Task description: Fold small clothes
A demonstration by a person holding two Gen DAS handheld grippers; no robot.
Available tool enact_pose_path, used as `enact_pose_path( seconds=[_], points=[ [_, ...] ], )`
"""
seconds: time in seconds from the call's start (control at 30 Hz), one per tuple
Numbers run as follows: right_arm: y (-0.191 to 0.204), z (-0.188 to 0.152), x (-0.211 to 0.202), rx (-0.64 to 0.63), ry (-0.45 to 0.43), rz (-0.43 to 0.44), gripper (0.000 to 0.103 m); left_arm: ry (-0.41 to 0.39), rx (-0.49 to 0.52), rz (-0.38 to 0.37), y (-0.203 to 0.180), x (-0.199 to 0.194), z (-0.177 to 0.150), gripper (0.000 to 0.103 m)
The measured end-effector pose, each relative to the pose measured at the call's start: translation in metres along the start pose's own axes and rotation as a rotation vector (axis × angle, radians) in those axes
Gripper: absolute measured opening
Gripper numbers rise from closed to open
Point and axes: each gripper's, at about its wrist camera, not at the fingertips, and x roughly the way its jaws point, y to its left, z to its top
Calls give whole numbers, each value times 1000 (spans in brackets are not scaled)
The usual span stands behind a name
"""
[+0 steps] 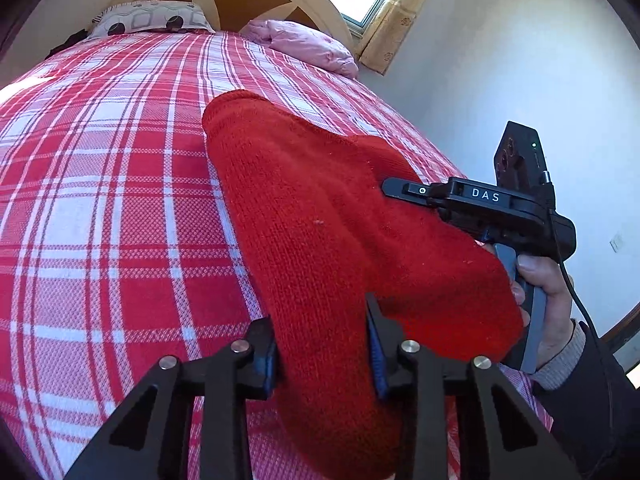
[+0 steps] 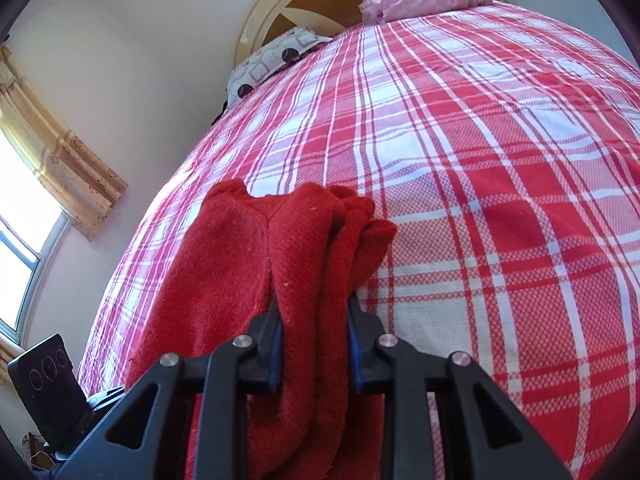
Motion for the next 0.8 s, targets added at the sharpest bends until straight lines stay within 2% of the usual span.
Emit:
enact_pose_path(
  seconds=[0.2, 0.4, 0.5, 0.6, 0.8],
  points=[
    [30, -4, -16, -22, -27, 22, 28, -22, 17, 27, -3, -33, -3, 33],
    [77, -12, -26, -60, -40, 82, 27, -71, 15, 83, 8, -85, -10, 33],
    [104, -18, -21, -76, -31, 117, 27, -89, 1, 117, 21, -110, -16, 33],
    [129, -26, -12, -100, -14, 155, 27, -100, -3, 182, 33, -131, -24, 32],
    [174, -40, 15, -130, 30, 224, 27, -114, -44, 243, 59, -167, -32, 32]
  ],
)
